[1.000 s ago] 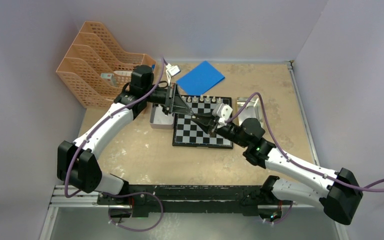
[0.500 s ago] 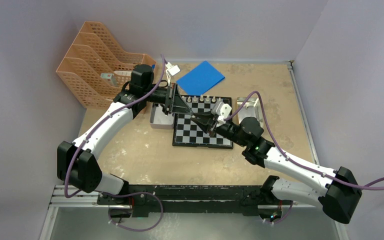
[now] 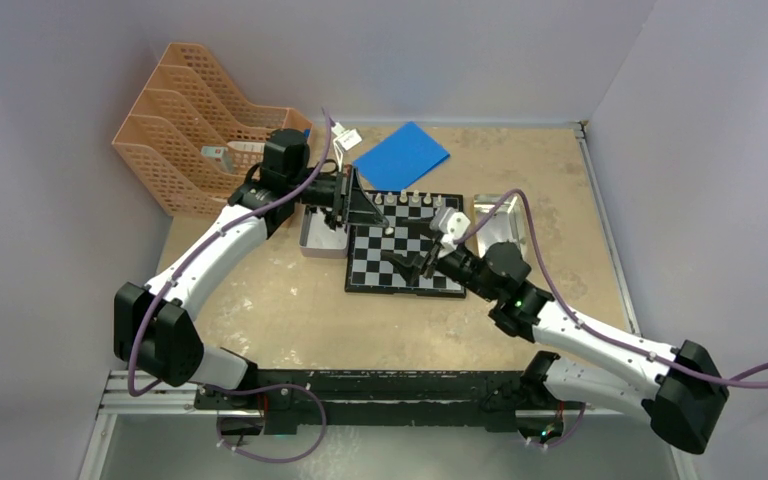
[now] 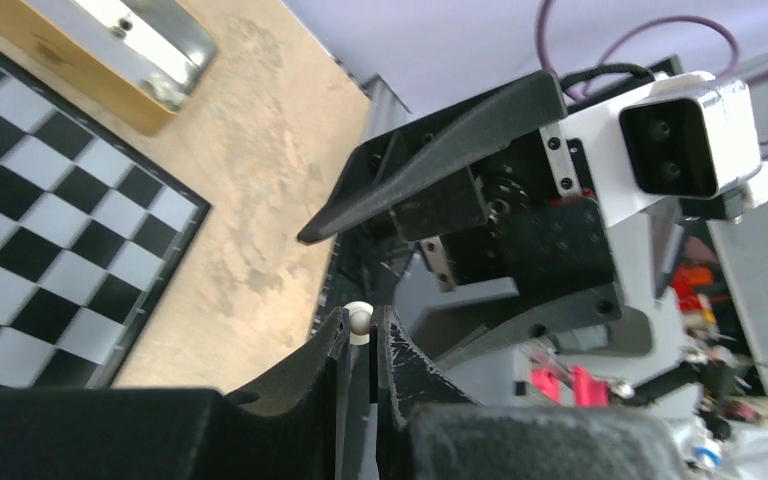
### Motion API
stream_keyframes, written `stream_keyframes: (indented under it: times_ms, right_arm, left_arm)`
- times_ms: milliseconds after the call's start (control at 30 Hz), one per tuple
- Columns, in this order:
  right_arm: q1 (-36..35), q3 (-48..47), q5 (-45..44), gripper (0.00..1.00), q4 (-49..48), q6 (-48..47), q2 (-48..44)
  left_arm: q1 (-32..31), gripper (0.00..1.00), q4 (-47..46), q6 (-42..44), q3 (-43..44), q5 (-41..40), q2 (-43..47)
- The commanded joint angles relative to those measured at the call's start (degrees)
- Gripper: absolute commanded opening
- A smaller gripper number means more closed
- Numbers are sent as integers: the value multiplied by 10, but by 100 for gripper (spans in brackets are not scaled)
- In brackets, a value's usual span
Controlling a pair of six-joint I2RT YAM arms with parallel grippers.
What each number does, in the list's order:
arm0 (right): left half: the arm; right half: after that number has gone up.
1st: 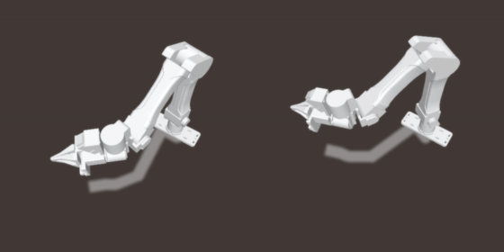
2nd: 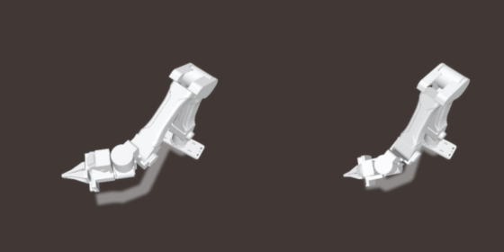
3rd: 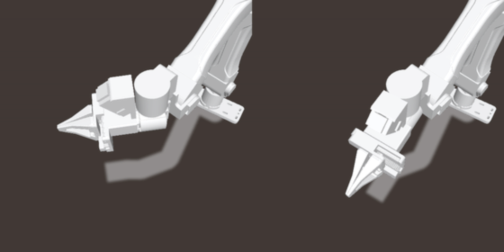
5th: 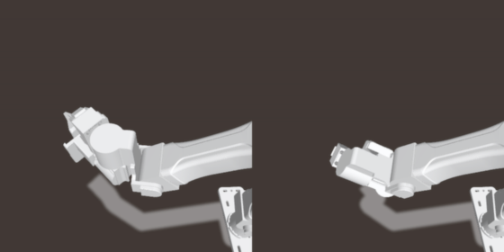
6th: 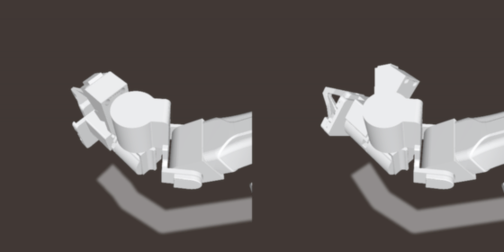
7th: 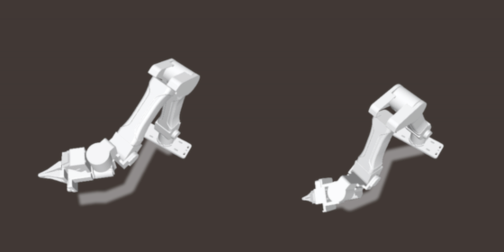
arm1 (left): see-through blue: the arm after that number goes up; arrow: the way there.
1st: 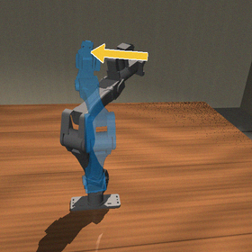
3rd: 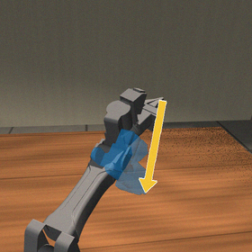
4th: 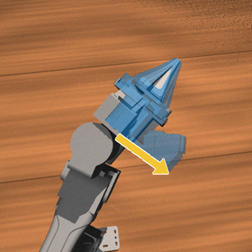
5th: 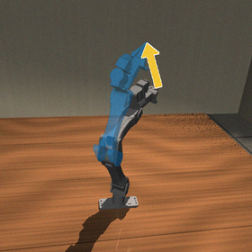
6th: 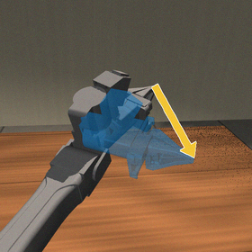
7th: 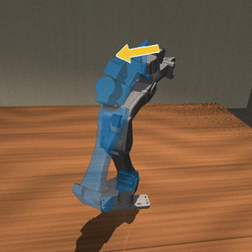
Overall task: Set up the chess pieces on the board
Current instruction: Place the chess piece on the chessboard.
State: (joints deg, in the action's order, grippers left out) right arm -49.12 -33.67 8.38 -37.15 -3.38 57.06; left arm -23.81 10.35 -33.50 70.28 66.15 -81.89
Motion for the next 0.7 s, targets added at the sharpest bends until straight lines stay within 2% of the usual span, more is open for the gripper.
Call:
stream_keyframes:
  times_ms: [0, 33, 300, 400, 500, 667]
  right_arm:
    - [-3, 25, -43, 95, -22, 50, -50]
    - [-3, 31, -49, 98, -17, 63, -59]
    - [-3, 46, -130, 99, 73, 172, -135]
    - [-3, 45, -179, 99, 110, 191, -164]
    - [-3, 41, -226, 99, 140, 209, -179]
    - [-2, 17, -280, 99, 185, 234, -180]
  left_arm:
    - [-2, 0, -22, 53, 1, -80, 23]
    - [-2, 0, -25, 66, -1, -103, 24]
    - [-12, 0, -111, 147, -51, -290, 21]
    - [-45, 0, -137, 206, -62, -401, 4]
    - [-81, 0, -163, 258, -64, -473, -30]
    - [-94, 0, -216, 245, -86, -546, -82]
